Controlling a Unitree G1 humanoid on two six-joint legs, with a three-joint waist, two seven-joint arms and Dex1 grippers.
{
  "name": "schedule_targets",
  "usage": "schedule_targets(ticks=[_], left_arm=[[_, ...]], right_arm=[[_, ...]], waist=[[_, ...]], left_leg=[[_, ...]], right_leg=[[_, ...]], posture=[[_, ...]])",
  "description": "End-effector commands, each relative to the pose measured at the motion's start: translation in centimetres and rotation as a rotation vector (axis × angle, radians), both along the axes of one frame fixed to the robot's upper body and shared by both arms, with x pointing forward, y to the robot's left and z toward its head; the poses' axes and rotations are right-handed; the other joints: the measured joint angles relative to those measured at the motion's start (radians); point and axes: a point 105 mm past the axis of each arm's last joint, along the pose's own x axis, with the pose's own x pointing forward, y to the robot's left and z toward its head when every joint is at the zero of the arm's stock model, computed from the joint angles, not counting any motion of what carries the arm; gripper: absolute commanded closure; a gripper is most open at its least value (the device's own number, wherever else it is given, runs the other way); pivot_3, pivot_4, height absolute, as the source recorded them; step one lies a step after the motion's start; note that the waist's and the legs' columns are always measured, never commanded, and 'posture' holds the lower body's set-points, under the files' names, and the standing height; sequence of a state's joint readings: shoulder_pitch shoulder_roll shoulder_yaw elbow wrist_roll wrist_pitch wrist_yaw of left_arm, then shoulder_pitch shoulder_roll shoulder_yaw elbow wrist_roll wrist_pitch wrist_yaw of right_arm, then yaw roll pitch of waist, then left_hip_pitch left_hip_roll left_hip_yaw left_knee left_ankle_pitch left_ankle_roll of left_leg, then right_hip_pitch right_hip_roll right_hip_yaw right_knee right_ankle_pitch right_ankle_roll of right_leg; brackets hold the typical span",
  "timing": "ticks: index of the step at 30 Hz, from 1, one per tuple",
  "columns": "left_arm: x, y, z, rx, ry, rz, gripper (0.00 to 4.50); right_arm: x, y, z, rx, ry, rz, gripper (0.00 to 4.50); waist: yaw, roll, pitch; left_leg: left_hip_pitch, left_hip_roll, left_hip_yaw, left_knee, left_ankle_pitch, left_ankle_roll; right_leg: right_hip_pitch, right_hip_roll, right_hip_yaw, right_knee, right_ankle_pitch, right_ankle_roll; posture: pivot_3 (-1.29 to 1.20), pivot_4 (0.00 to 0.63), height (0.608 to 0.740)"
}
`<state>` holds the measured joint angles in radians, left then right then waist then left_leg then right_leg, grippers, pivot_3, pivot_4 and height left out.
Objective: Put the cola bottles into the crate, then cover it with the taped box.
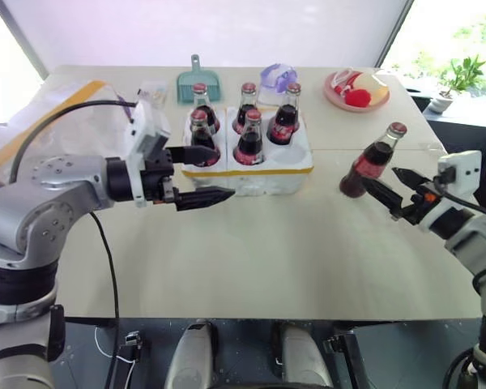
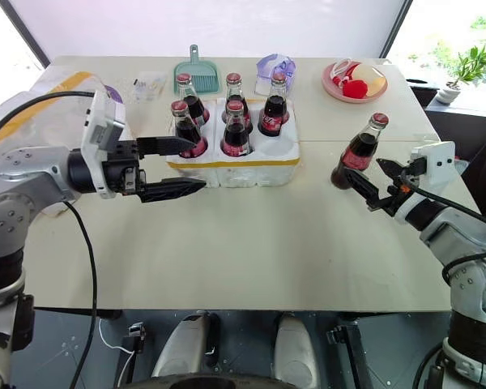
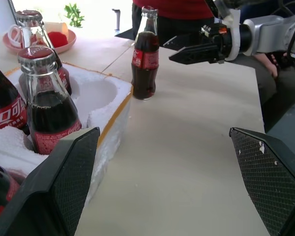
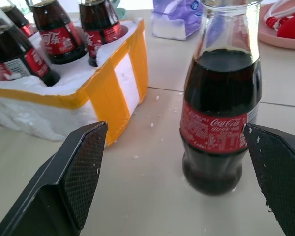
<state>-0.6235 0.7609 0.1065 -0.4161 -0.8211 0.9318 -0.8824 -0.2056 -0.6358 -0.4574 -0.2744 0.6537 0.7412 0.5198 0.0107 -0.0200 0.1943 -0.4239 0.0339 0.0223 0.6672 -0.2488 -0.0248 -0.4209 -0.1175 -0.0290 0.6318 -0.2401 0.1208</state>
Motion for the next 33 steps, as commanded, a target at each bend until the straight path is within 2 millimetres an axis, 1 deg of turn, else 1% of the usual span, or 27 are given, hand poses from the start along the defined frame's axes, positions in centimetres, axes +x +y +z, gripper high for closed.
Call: schedule_targets(ticks=[1, 8, 11, 16, 18, 19, 20, 21, 24, 26, 28, 32, 33], left_arm=[[-0.5, -0.5, 1.0, -0.002, -0.055, -0.019, 0.08], [-0.4, -0.8, 1.2, -0.001, -0.063, -0.018, 0.08], [-0.4, -0.9, 1.2, 0.0, -0.066, -0.02, 0.08], [-0.3, -1.0, 1.3, 0.0, -0.067, -0.02, 0.08], [-0.3, -1.1, 1.4, 0.003, -0.07, -0.019, 0.0], [-0.3, -1.0, 1.4, 0.003, -0.07, -0.018, 0.0], [-0.3, -1.0, 1.4, 0.003, -0.071, -0.017, 0.0], [-0.3, -0.9, 1.5, 0.002, -0.071, -0.012, 0.0], [-0.1, -0.7, 1.4, 0.002, -0.069, 0.003, 0.0], [-0.1, -0.6, 1.4, 0.0, -0.068, 0.009, 0.0], [0.0, -0.5, 1.4, -0.003, -0.067, 0.016, 0.0], [0.1, 0.0, 1.3, -0.007, -0.066, 0.044, 0.0], [0.1, 0.1, 1.3, -0.007, -0.066, 0.049, 0.0]], right_arm=[[1.0, -0.2, 0.1, -0.021, -0.033, -0.012, 0.0], [3.4, -1.1, -0.9, -0.013, -0.03, -0.056, 0.0], [4.4, -1.5, -0.9, -0.009, -0.041, -0.074, 0.0], [6.0, -1.6, -1.1, 0.014, -0.048, -0.082, 0.0], [6.5, -1.4, -1.2, 0.021, -0.048, -0.076, 0.54], [6.6, -1.4, -1.2, 0.023, -0.052, -0.071, 0.87], [6.6, -1.3, -1.2, 0.023, -0.056, -0.068, 1.41], [6.5, -1.1, -0.9, 0.024, -0.066, -0.058, 1.78], [6.3, -0.9, -0.3, 0.028, -0.08, -0.042, 1.75], [6.1, -0.4, 1.1, 0.022, -0.119, -0.005, 1.75], [5.9, 0.5, 3.2, 0.016, -0.169, 0.046, 1.75], [4.9, 3.9, 9.1, 0.083, -0.29, 0.221, 1.75], [4.7, 4.8, 10.1, 0.089, -0.31, 0.264, 1.75]], waist=[[0.0, 0.0, 0.0], [-0.001, 0.0, 0.0], [-0.001, 0.0, 0.0], [-0.002, 0.0, 0.0], [-0.003, 0.0, 0.0], [-0.002, 0.0, 0.0], [-0.001, 0.0, 0.0], [0.0, 0.0, 0.0], [-0.003, 0.0, 0.0], [-0.004, 0.001, 0.0], [-0.005, 0.001, 0.001], [-0.018, 0.005, 0.003], [-0.023, 0.005, 0.003]], left_leg=[[0.0, 0.0, 0.0, 0.0, 0.0, 0.0], [0.0, 0.0, 0.0, 0.0, 0.0, 0.0], [0.0, 0.0, 0.0, 0.0, 0.0, 0.0], [0.0, 0.0, 0.0, 0.0, 0.0, 0.0], [0.0, 0.0, 0.0, 0.0, 0.0, 0.0], [0.0, 0.0, 0.0, 0.0, 0.0, 0.0], [0.0, 0.0, 0.0, 0.0, 0.0, 0.0], [0.0, 0.0, 0.0, 0.0, 0.0, 0.0], [0.0, 0.0, 0.0, 0.0, 0.0, 0.0], [0.0, 0.0, 0.0, 0.0, 0.0, 0.0], [0.0, 0.0, 0.0, 0.0, 0.0, 0.0], [-0.001, 0.0, 0.001, 0.0, 0.0, 0.0], [-0.001, 0.0, 0.001, -0.001, 0.0, 0.0]], right_leg=[[0.0, 0.0, 0.0, 0.0, 0.0, 0.0], [0.0, 0.0, 0.0, 0.0, 0.0, 0.0], [0.0, 0.0, 0.0, 0.0, 0.0, 0.0], [0.0, 0.0, 0.0, 0.0, 0.0, 0.0], [0.0, 0.0, 0.0, 0.0, 0.0, 0.0], [0.0, 0.0, 0.0, 0.0, 0.0, 0.0], [0.0, 0.0, 0.0, 0.0, 0.0, 0.0], [0.0, 0.0, 0.0, 0.0, 0.0, 0.0], [0.0, 0.0, 0.0, -0.001, 0.0, 0.0], [0.0, 0.0, 0.0, 0.0, 0.0, 0.0], [0.0, 0.0, 0.0, 0.0, 0.0, 0.0], [-0.002, 0.0, 0.001, 0.0, 0.0, 0.0], [-0.003, 0.0, 0.001, 0.0, 0.0, 0.0]], posture=[[0.0, 0.15, 0.736], [0.0, 0.15, 0.736], [0.0, 0.15, 0.736], [0.0, 0.15, 0.736], [0.0, 0.15, 0.736], [0.0, 0.15, 0.736], [0.0, 0.15, 0.736], [0.0, 0.15, 0.736], [0.0, 0.15, 0.736], [0.0, 0.15, 0.736], [0.0, 0.15, 0.736], [0.0, 0.15, 0.736], [0.0, 0.15, 0.736]])
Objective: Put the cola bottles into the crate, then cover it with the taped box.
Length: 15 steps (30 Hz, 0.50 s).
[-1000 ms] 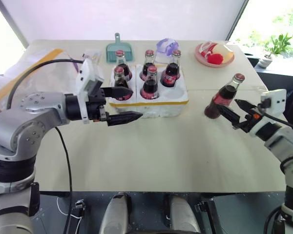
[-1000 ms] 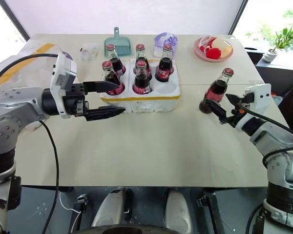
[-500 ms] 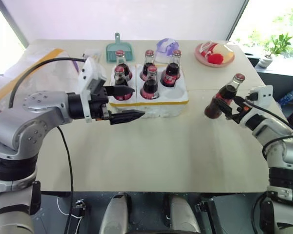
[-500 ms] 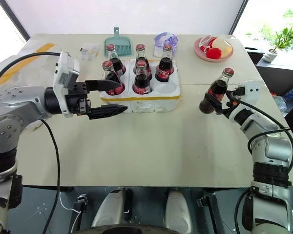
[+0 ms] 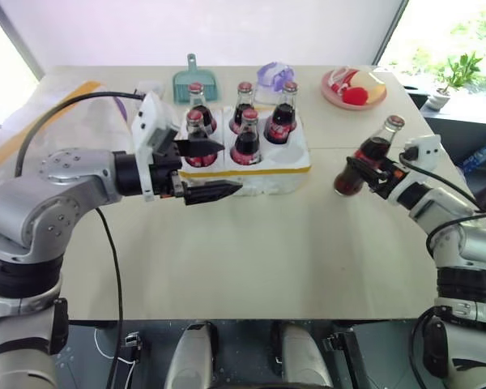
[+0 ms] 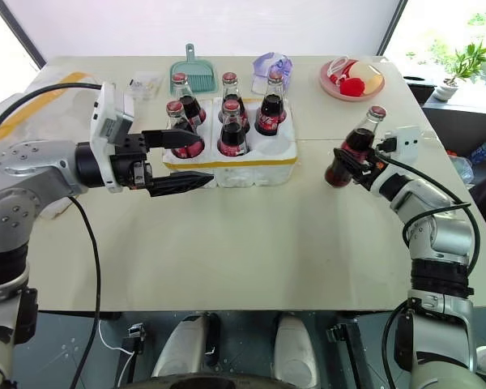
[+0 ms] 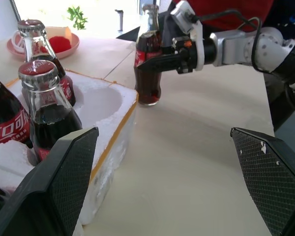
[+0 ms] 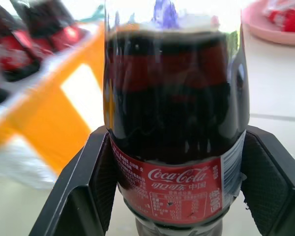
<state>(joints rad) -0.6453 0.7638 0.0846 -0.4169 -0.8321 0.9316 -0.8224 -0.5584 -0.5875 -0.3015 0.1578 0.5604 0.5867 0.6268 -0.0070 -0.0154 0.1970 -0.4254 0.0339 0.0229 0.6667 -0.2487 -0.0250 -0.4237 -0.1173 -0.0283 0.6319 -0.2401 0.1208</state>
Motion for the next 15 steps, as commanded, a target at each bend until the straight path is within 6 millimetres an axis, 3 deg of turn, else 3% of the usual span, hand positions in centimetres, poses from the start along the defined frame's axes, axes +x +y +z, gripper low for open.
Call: schedule_targets(ticks=[1, 7, 15], left_arm=[[-0.3, 0.5, 1.0, -0.01, -0.053, 0.02, 0.0], [-0.2, 0.7, 0.8, -0.01, -0.059, 0.043, 0.0], [-0.2, 1.1, 0.7, -0.013, -0.067, 0.075, 0.0]], right_arm=[[-1.8, 3.7, 9.6, 0.004, -0.291, 0.183, 1.75], [-1.1, 8.1, 11.3, -0.019, -0.327, 0.307, 1.75], [0.6, 10.9, 7.2, -0.168, -0.239, 0.374, 1.75]], waist=[[-0.008, 0.001, 0.0], [-0.003, -0.001, -0.001], [-0.003, -0.001, -0.001]], left_leg=[[0.0, 0.0, 0.0, 0.0, 0.0, 0.0], [0.0, 0.0, -0.001, -0.002, 0.0, 0.0], [-0.002, 0.0, 0.0, -0.001, 0.0, 0.0]], right_leg=[[-0.001, 0.0, 0.0, 0.0, 0.0, 0.0], [-0.001, 0.0, 0.0, -0.001, 0.0, 0.0], [-0.001, 0.0, 0.0, -0.001, 0.0, 0.0]], posture=[[0.0, 0.15, 0.736], [0.0, 0.15, 0.736], [0.0, 0.15, 0.736]])
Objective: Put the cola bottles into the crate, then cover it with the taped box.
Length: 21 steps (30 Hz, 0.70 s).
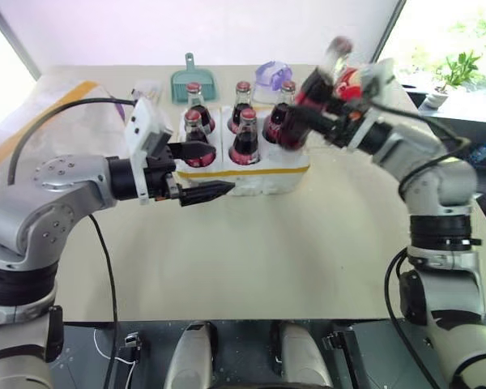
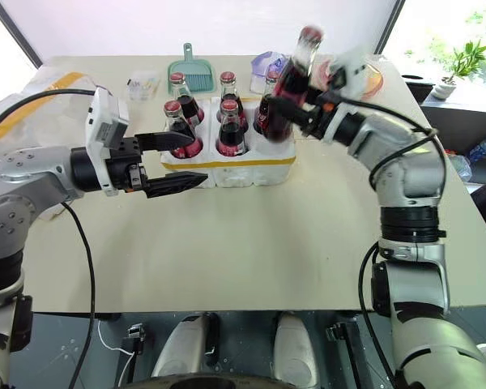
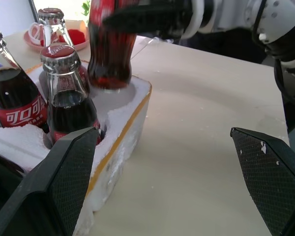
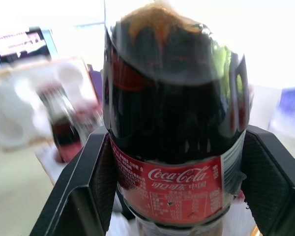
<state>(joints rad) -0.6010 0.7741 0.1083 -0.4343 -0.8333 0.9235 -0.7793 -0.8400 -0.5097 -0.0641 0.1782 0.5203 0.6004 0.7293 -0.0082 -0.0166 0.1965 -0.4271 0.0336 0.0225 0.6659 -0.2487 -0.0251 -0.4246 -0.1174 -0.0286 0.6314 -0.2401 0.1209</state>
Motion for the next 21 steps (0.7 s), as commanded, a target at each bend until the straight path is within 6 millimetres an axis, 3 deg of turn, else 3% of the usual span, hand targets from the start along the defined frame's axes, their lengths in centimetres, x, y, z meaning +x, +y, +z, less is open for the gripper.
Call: schedule_targets(ticks=[1, 9, 11, 13, 17, 21], left_arm=[[-0.3, 0.4, 1.0, -0.005, -0.066, 0.018, 0.0], [-0.1, 0.6, 1.1, -0.016, -0.069, 0.036, 0.0], [0.1, 0.7, 1.0, -0.016, -0.067, 0.042, 0.0], [0.2, 0.9, 1.0, -0.016, -0.064, 0.051, 0.0], [0.4, 1.7, 0.9, -0.004, -0.064, 0.084, 0.0], [-0.1, 3.9, 1.4, 0.061, -0.079, 0.141, 0.0]], right_arm=[[-0.7, 0.7, 1.5, -0.041, -0.111, 0.038, 1.75], [0.9, 0.9, -3.3, -0.185, -0.044, -0.01, 1.75], [1.2, 0.6, -4.0, -0.206, -0.011, -0.026, 0.71], [1.1, 0.4, -4.2, -0.224, -0.004, -0.025, 0.05], [0.0, -0.5, -2.3, -0.221, -0.037, 0.001, 0.05], [-3.0, -2.5, 2.4, -0.239, -0.114, 0.1, 0.05]], waist=[[-0.003, 0.0, 0.0], [-0.001, 0.0, 0.0], [0.0, 0.0, 0.0], [-0.002, 0.0, 0.0], [0.0, 0.0, 0.0], [-0.002, 0.0, 0.0]], left_leg=[[0.0, 0.0, 0.0, 0.0, 0.0, 0.0], [0.0, 0.0, 0.0, 0.0, 0.0, 0.0], [0.0, 0.0, 0.0, 0.0, 0.0, 0.0], [0.0, 0.0, 0.0, 0.0, 0.0, 0.0], [0.0, 0.0, 0.0, 0.0, 0.0, 0.0], [0.0, 0.0, 0.0, 0.0, 0.0, 0.0]], right_leg=[[0.0, 0.0, 0.0, 0.0, 0.0, 0.0], [0.0, 0.0, 0.0, 0.0, 0.0, 0.0], [0.0, 0.0, 0.0, 0.0, 0.0, 0.0], [0.0, 0.0, 0.0, 0.0, 0.0, 0.0], [0.0, 0.0, 0.0, 0.0, 0.0, 0.0], [0.0, 0.0, 0.0, 0.0, 0.0, 0.0]], posture=[[0.0, 0.15, 0.736], [0.0, 0.15, 0.736], [0.0, 0.15, 0.736], [0.0, 0.15, 0.736], [0.0, 0.15, 0.736], [0.0, 0.15, 0.736]])
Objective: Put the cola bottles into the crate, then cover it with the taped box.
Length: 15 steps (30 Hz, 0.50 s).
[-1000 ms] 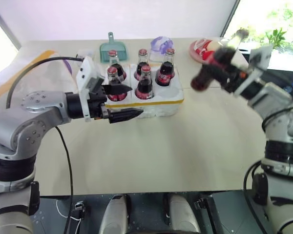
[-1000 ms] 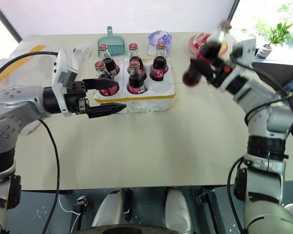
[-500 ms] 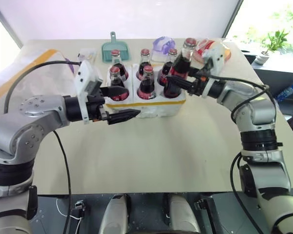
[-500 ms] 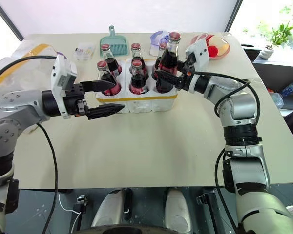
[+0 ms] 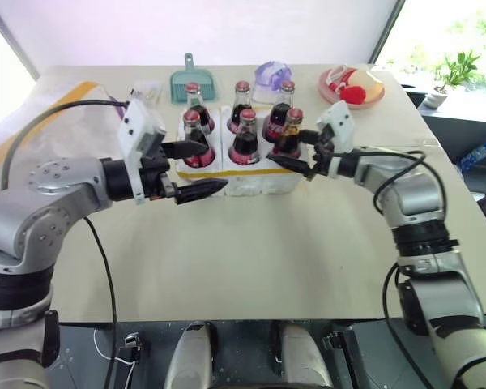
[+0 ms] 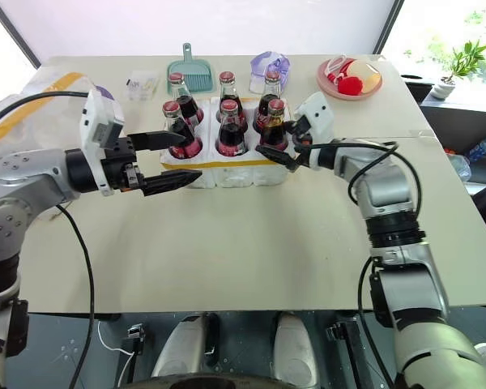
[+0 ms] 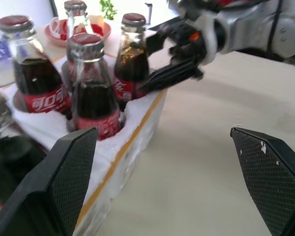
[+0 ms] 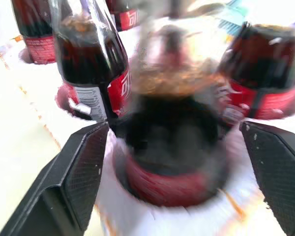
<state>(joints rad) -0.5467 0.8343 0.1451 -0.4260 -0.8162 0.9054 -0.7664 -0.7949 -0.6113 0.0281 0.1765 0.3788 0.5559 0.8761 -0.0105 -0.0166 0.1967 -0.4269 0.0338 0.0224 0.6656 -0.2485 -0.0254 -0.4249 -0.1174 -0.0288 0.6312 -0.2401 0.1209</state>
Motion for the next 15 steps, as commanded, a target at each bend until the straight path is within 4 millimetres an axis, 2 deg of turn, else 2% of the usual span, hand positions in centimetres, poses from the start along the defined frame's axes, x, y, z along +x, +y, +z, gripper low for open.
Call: schedule_targets(ticks=[1, 5, 9, 11, 13, 15], left_arm=[[-0.8, 2.7, 2.2, 0.061, -0.082, 0.067, 0.0], [-2.3, 7.0, 4.3, 0.157, -0.077, 0.174, 0.0], [-5.3, 11.2, 6.5, 0.234, 0.017, 0.258, 0.0], [-6.6, 14.0, 7.5, 0.269, 0.062, 0.365, 0.0], [-8.6, 17.6, 7.5, 0.355, 0.13, 0.493, 0.0], [-10.6, 19.8, 7.2, 0.406, 0.194, 0.561, 0.0]], right_arm=[[-3.1, -1.9, 6.5, 0.011, -0.131, 0.106, 0.05], [-5.4, -4.0, 10.2, 0.008, -0.126, 0.193, 0.05], [-7.3, -4.1, 12.2, -0.025, -0.136, 0.315, 0.05], [-7.4, -3.7, 12.7, -0.031, -0.148, 0.343, 0.05], [-6.8, -3.6, 12.3, -0.043, -0.147, 0.343, 0.05], [-6.2, -3.5, 11.8, -0.052, -0.142, 0.343, 0.05]], waist=[[-0.001, 0.0, 0.0], [-0.009, 0.0, 0.001], [-0.011, 0.0, 0.001], [-0.011, 0.001, 0.001], [-0.015, 0.001, 0.001], [-0.013, 0.001, 0.001]], left_leg=[[0.0, 0.0, 0.0, -0.001, 0.0, 0.0], [0.001, 0.0, 0.001, -0.001, 0.0, 0.0], [0.002, 0.001, 0.001, -0.003, 0.0, 0.0], [0.002, 0.001, 0.002, -0.004, 0.0, 0.0], [0.001, 0.001, 0.003, -0.004, 0.0, 0.0], [0.001, 0.001, 0.004, -0.004, 0.0, 0.0]], right_leg=[[0.0, 0.0, 0.0, 0.0, 0.0, 0.0], [0.0, 0.0, 0.0, -0.001, 0.0, 0.0], [-0.002, 0.001, 0.0, -0.001, -0.001, -0.001], [-0.002, 0.001, 0.0, -0.001, -0.001, -0.001], [-0.003, 0.001, 0.0, -0.001, -0.001, -0.001], [-0.003, 0.001, 0.0, 0.0, -0.001, -0.002]], posture=[[0.0, 0.15, 0.736], [0.0, 0.15, 0.736], [0.0, 0.15, 0.736], [0.0, 0.15, 0.736], [0.0, 0.15, 0.736], [0.0, 0.15, 0.736]])
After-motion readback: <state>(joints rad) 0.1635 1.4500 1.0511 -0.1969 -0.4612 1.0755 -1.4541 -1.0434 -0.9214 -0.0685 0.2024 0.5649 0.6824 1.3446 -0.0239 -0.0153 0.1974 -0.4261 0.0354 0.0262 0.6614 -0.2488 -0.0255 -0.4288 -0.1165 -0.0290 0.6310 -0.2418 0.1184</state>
